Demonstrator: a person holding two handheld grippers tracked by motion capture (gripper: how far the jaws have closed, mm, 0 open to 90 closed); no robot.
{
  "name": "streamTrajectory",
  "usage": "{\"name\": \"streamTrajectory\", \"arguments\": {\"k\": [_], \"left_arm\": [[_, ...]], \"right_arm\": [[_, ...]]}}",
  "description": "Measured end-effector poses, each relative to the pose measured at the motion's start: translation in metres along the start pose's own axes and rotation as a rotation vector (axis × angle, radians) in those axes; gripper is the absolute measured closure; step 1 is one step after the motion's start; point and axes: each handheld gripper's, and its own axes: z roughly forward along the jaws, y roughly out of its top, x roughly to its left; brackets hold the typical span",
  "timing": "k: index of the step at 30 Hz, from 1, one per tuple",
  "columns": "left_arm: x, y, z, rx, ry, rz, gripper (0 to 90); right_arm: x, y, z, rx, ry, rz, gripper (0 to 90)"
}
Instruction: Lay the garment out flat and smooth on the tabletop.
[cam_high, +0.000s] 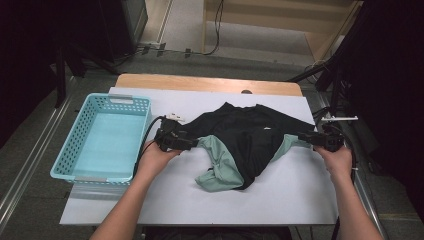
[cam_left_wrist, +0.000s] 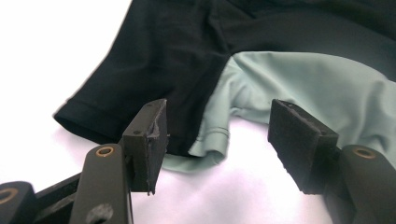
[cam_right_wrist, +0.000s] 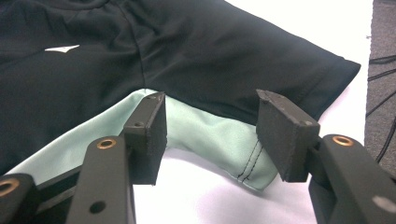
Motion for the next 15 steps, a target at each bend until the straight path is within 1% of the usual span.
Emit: {"name": "streamTrajectory", "arguments": {"k": [2, 4, 9, 11, 15], "left_arm": [[0.002, 0.003, 0.001, -0.011, 0.001, -0.008, 39.1], [0.005, 0.006, 0.001, -0.011, 0.005, -0.013, 39.1], [0.012, 0.015, 0.001, -0.021, 0.026, -0.018, 39.2], [0.016, 0.017, 0.004, -0.024, 0.043, -0.024, 39.2], [0.022, 0.019, 0.013, -0.014, 0.056, -0.032, 39.3]], "right_arm": [[0.001, -0.001, 0.0, -0.002, -0.001, -0.012, 40.8], [0.002, -0.002, -0.001, -0.004, -0.001, -0.021, 40.7], [0.005, -0.004, -0.003, -0.003, -0.004, -0.031, 40.6], [0.006, -0.005, -0.004, -0.003, -0.001, -0.032, 40.6], [0.008, -0.008, -0.005, -0.001, 0.0, -0.041, 40.5]]}}
